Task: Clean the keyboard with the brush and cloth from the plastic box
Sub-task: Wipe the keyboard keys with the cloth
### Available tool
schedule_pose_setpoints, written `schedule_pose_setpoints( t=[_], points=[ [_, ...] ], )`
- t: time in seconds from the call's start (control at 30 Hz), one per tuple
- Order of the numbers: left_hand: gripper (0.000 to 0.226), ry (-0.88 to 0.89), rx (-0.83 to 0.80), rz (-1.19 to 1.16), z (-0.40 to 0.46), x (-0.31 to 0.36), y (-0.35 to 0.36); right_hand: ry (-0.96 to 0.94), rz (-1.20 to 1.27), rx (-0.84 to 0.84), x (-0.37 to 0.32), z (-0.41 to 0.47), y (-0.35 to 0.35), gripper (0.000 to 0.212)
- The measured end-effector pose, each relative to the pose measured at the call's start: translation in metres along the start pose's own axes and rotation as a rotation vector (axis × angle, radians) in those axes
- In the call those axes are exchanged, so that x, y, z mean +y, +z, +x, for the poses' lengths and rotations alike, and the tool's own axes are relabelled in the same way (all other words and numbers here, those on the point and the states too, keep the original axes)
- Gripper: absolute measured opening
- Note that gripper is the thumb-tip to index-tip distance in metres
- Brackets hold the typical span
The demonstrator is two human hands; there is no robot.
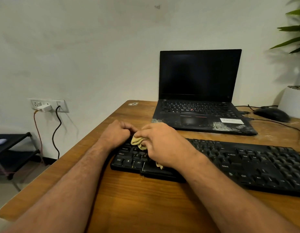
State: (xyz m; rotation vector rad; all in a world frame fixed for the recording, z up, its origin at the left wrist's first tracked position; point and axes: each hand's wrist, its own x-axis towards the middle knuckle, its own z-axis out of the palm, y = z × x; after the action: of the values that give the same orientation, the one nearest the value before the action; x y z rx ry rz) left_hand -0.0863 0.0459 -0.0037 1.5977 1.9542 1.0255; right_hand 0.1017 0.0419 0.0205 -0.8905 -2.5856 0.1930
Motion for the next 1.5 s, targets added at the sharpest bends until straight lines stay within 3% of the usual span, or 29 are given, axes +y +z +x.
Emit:
schedule_pose_setpoints(
  t=[0.1, 0.33, 0.5, 0.7, 0.87, 0.93, 1.07, 1.2, 1.5],
  points=[
    [0.049, 0.0, 0.009, -0.003, -0.001, 0.003, 0.0, 0.02, 0.067, -0.111, -0.002, -0.004, -0.01, 0.038],
    [0.054, 0.011, -0.014, -0.026, -0.001, 0.002, -0.001, -0.188, 0.045, -0.225, -0.027, -0.015, -0.012, 0.046],
    [0.041, -0.035, -0.018, -0.049, -0.001, 0.002, 0.001, 0.088, -0.121, -0.002, 0.012, 0.006, -0.002, 0.047],
    [0.047, -0.004, -0.006, -0.012, 0.002, 0.001, -0.001, -0.01, 0.064, -0.104, -0.004, 0.001, 0.0, 0.039],
    [0.042, -0.029, -0.014, -0.022, 0.0, 0.001, 0.0, 0.179, -0.011, 0.056, 0.006, 0.015, 0.007, 0.051],
    [0.042, -0.024, -0.016, -0.02, 0.001, 0.001, 0.0, 0.121, -0.048, 0.043, 0.001, 0.014, 0.007, 0.051],
    [0.047, -0.014, -0.006, -0.014, 0.002, 0.0, 0.0, -0.008, 0.118, -0.12, -0.009, -0.001, -0.008, 0.048],
    [0.048, -0.011, -0.006, -0.005, 0.0, 0.002, -0.001, -0.075, 0.259, -0.108, -0.011, -0.011, -0.012, 0.045],
    [0.048, -0.011, -0.007, -0.011, -0.002, 0.006, 0.0, -0.126, 0.217, -0.158, -0.016, -0.019, -0.02, 0.044]
  ],
)
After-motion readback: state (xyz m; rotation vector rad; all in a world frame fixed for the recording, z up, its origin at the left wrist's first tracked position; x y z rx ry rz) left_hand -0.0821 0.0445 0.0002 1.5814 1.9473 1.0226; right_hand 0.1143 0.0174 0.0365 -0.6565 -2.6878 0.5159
